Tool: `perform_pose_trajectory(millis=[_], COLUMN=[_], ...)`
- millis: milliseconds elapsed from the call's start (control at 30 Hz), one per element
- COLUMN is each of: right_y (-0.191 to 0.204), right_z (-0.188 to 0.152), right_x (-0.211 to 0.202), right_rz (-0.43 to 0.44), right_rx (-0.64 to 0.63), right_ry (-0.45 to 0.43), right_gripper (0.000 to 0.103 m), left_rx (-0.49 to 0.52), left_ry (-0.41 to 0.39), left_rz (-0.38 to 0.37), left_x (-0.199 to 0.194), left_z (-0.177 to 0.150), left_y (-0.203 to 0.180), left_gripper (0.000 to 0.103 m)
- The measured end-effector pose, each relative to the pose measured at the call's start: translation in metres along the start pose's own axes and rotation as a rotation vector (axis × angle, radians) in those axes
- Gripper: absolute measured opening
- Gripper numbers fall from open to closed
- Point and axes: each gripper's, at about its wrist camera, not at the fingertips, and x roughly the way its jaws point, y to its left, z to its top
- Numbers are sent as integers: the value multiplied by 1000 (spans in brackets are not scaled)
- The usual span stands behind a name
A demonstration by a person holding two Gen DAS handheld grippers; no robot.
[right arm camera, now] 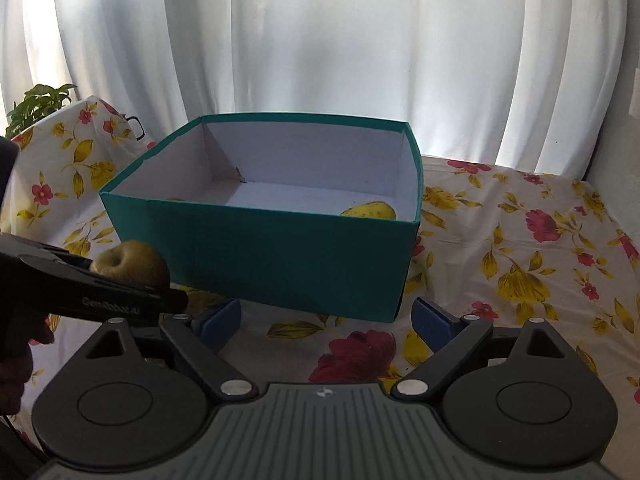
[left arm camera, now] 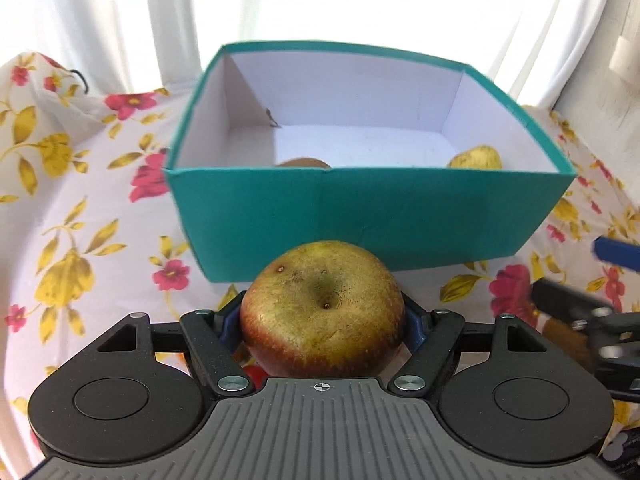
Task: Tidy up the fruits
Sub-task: 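Carry the green-red apple into the teal box with the left tool while the right tool grasps a cherry tomato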
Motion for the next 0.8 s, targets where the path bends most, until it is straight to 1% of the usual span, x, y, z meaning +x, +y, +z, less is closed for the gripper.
perform_pose_trajectory(millis=[100,167,233,367,533,567,700,800], right_y=[8,14,22,38,58,62,76,82], right_z=[-4,-7,-11,-17,-22,-23,-26,-27], right_x=[6,10,15,25,38,41,54,61], right_rz=[10,22,44,83,129,140,172,181], right_rx=[-25,-39,-50,-75,-105,-112,-134,-140], right_ry=[15,30,48,72,86,90,109,123], right_gripper=[88,79,75,62,56,53,48,40], left_rx=[-19,-24,-29,-42,-61,-66,-73,-75], left_ry=[-9,-12,-11,-20,-27,-26,-26,-22], left_rz=[15,20,32,41,58,60,66,66], left_x=[-10,-13,-18,-28,-37,-37,-41,-41], left_z=[-2,-2,-4,-7,-11,-12,-15,-16], left_y=[3,6,8,16,27,29,35,38], left_gripper=[79,79,79,79,79,79,79,79])
